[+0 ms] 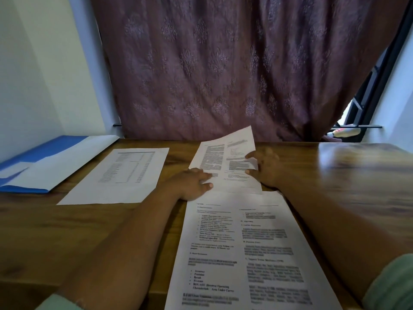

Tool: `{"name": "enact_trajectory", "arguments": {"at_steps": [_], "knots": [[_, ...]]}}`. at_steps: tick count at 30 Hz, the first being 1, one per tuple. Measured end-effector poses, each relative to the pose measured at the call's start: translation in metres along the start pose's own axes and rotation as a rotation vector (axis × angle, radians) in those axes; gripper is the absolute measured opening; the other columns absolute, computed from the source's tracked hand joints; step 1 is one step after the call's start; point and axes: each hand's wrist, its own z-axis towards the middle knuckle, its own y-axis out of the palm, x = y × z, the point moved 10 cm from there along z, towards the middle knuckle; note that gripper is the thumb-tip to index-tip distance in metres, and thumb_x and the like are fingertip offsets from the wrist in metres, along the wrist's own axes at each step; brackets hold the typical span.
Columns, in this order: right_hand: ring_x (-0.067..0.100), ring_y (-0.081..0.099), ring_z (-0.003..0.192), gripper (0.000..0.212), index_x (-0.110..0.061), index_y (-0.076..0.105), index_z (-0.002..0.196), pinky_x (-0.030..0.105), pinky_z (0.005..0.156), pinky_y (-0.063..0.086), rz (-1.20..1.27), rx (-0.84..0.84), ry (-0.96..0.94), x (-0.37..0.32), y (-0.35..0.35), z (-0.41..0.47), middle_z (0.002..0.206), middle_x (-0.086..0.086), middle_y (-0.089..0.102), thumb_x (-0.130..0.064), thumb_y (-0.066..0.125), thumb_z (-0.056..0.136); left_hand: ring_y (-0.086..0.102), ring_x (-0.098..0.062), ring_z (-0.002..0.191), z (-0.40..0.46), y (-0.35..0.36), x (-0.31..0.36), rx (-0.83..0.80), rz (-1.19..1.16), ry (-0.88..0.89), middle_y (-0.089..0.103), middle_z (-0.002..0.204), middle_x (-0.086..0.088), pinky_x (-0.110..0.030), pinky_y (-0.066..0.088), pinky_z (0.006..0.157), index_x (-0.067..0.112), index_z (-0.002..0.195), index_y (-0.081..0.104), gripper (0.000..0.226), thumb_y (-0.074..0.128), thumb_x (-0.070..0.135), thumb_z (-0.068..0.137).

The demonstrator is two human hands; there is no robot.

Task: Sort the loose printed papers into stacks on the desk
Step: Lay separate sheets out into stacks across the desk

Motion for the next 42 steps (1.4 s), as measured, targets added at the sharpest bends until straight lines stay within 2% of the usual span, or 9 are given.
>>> {"name": "enact_trajectory", "arguments": {"at_steps": [5,8,10,12,14,17,26,31,42], "knots": [[0.016,0.043,0.131,0.045,-0.02,0.05,0.141,0.009,0.093,0.02,0.063,-0.21,-0.035,-0.005,0.016,-0.018,0.147,0.003,0.046,-0.04,0.043,0.101,0.011,-0.028,0.151,-0.006,-0.001,-0.001,-0.015,0.094,-0.032,0.007,0.165,0.001,-0.046,0.019,0.118,0.038,0.155,0.016,0.059,0.028,0.057,0.101],[0.023,0.048,0.128,0.043,-0.024,0.051,0.137,0.026,0.104,0.033,0.182,-0.127,0.04,-0.005,-0.014,-0.033,0.142,0.005,0.051,-0.045,0.039,0.101,0.015,-0.028,0.15,-0.009,-0.005,-0.001,0.032,0.058,-0.046,0.012,0.165,0.0,-0.048,0.02,0.118,0.038,0.154,0.021,0.059,0.029,0.06,0.1],[0.022,0.065,0.104,0.031,-0.029,0.066,0.106,0.031,0.084,0.051,0.295,-0.005,0.095,0.007,-0.046,-0.044,0.109,-0.001,0.07,-0.053,0.052,0.093,0.024,-0.026,0.147,-0.014,-0.016,0.005,0.129,-0.061,-0.01,0.024,0.161,0.002,-0.044,0.026,0.114,0.038,0.148,0.035,0.057,0.037,0.063,0.097],[0.013,0.068,0.087,0.029,-0.027,0.072,0.088,0.024,0.073,0.05,0.373,-0.076,0.068,0.011,-0.061,-0.057,0.086,-0.008,0.072,-0.054,0.071,0.076,0.041,-0.019,0.134,-0.022,-0.032,0.019,0.246,-0.249,0.095,0.047,0.143,0.007,-0.029,0.038,0.1,0.036,0.131,0.055,0.049,0.056,0.062,0.089],[0.007,0.067,0.09,0.042,-0.03,0.074,0.091,0.024,0.082,0.049,0.358,-0.274,0.06,0.011,-0.048,-0.071,0.09,-0.009,0.073,-0.054,0.082,0.058,0.054,-0.006,0.111,-0.031,-0.036,0.034,0.253,-0.36,0.193,0.058,0.118,0.015,-0.013,0.04,0.079,0.033,0.115,0.065,0.046,0.075,0.056,0.076],[0.009,0.063,0.092,0.055,-0.03,0.071,0.099,0.026,0.085,0.047,0.303,-0.444,0.076,0.008,-0.023,-0.083,0.096,-0.008,0.069,-0.049,0.087,0.05,0.052,-0.003,0.094,-0.033,-0.021,0.048,0.141,-0.297,0.226,0.055,0.103,0.022,-0.012,0.038,0.069,0.033,0.111,0.064,0.049,0.082,0.052,0.069],[0.0,0.064,0.075,0.015,-0.018,0.07,0.092,0.012,0.069,0.047,0.394,-0.449,0.025,0.004,-0.014,-0.079,0.086,-0.004,0.071,-0.013,0.077,0.08,0.057,-0.009,0.089,-0.028,-0.01,0.046,0.089,-0.371,0.221,0.057,0.101,0.017,-0.016,0.046,0.07,0.03,0.112,0.061,0.043,0.08,0.044,0.076],[0.017,0.068,0.092,0.014,-0.022,0.074,0.096,0.031,0.086,0.053,0.312,-0.356,-0.011,0.012,-0.026,-0.072,0.092,-0.002,0.075,-0.027,0.075,0.083,0.058,-0.01,0.093,-0.027,-0.012,0.04,0.116,-0.379,0.196,0.058,0.105,0.016,-0.019,0.05,0.074,0.033,0.116,0.059,0.05,0.078,0.052,0.075],[0.015,0.064,0.093,0.02,-0.02,0.069,0.092,0.034,0.09,0.048,0.363,-0.287,-0.062,0.001,-0.038,-0.075,0.094,-0.003,0.072,-0.037,0.057,0.095,0.059,-0.008,0.09,-0.029,-0.023,0.051,0.24,-0.492,0.273,0.063,0.099,0.016,-0.011,0.045,0.066,0.027,0.104,0.067,0.031,0.08,0.038,0.078]]}}
